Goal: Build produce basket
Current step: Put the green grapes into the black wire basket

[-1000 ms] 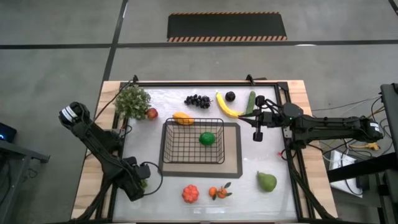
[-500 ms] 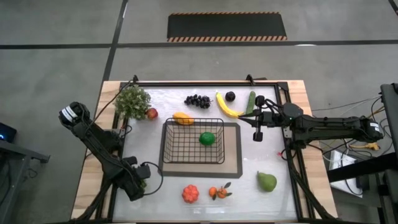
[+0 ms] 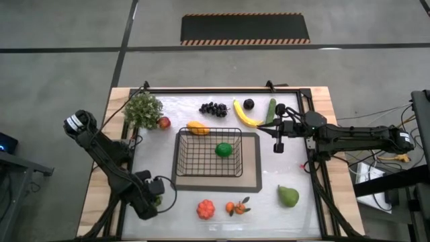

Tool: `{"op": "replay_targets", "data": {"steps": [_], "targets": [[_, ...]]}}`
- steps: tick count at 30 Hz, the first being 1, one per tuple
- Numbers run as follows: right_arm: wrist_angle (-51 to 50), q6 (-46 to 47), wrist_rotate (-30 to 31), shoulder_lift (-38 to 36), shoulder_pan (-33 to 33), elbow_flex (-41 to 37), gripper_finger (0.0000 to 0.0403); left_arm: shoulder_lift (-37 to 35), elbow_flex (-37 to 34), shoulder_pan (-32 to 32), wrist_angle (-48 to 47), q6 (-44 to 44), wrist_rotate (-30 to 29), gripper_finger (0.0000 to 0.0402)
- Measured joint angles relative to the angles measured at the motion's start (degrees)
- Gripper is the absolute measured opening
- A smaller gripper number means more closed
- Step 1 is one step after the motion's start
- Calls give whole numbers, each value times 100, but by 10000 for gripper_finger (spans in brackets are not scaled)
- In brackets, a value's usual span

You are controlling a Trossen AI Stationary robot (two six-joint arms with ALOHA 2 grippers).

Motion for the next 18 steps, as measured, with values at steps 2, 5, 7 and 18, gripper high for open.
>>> {"op": "replay_targets", "data": {"steps": [2, 5, 7, 18], "targets": [[-15, 11, 0, 0, 0, 0, 9, -25, 98, -7, -9, 0, -251, 5], [-57, 12, 0, 0, 0, 0, 9, -179, 245, -31, -8, 5, -855, 5], [-67, 14, 0, 0, 0, 0, 9, -340, 316, -67, 11, 7, -1176, 5], [-121, 138, 0, 0, 0, 0, 9, -1276, 839, -106, 569, 1917, -3700, 4]]}}
